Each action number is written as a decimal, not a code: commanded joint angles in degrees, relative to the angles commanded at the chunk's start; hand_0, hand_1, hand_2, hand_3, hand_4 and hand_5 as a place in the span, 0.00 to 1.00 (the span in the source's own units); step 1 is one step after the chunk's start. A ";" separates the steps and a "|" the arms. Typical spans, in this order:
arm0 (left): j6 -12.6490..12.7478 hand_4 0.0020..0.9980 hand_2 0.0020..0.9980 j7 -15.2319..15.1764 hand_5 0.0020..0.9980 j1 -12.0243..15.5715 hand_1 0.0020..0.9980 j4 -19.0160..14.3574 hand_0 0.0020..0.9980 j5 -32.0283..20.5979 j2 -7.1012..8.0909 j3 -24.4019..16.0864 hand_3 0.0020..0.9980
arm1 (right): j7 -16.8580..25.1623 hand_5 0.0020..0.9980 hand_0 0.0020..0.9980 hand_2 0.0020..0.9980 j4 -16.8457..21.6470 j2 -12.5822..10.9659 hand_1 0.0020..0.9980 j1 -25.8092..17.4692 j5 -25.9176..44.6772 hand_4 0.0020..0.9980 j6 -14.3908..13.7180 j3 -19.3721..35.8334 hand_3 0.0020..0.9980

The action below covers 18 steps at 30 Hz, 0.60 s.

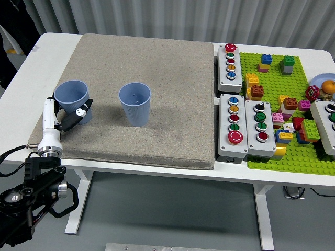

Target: Pick cup pour cup place

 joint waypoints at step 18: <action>-2.08 0.99 1.00 3.59 0.46 0.76 0.87 -0.20 0.85 5.94 0.10 -2.15 1.00 | -0.05 0.03 0.70 0.56 0.00 -0.01 0.63 -0.41 0.06 0.00 0.10 -0.26 0.57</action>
